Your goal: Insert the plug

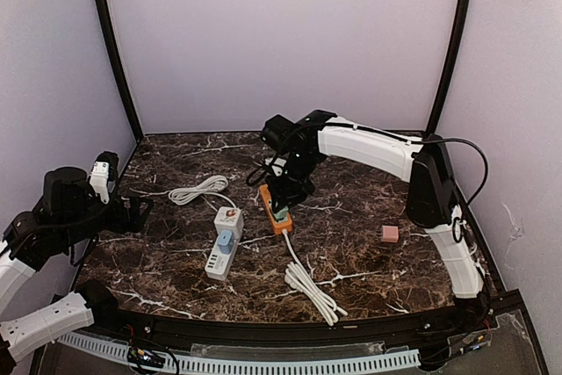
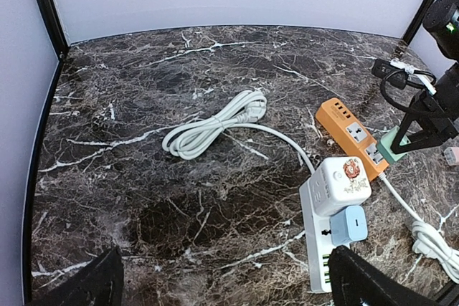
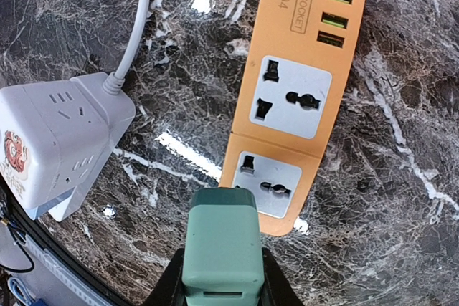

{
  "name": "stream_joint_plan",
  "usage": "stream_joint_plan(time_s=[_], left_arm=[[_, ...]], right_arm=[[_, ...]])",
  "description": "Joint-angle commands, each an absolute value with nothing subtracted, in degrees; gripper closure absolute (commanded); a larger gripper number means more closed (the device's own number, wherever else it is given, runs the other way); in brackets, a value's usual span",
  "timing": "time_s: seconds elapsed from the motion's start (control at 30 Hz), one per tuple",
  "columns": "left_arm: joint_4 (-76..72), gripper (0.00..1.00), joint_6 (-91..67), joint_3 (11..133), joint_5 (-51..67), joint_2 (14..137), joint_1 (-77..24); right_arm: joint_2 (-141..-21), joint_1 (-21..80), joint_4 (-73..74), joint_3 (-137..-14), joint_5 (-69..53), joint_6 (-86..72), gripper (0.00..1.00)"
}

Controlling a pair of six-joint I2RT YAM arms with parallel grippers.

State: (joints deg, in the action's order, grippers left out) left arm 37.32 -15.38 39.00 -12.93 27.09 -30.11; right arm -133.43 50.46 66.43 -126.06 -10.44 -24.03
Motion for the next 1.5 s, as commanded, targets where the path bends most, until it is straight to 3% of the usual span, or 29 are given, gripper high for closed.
stream_joint_plan(time_s=[0.0, 1.47], left_arm=[[36.74, 0.0, -14.39, 38.06, -13.46, 26.66, -29.8], [36.72, 0.0, -14.51, 37.71, -14.59, 26.59, -29.79]], right_arm=[[-134.87, 49.62, 67.27, -128.3, -9.89, -23.93, 1.0], [-136.26, 48.87, 70.61, -126.66, -5.76, -20.95, 1.0]])
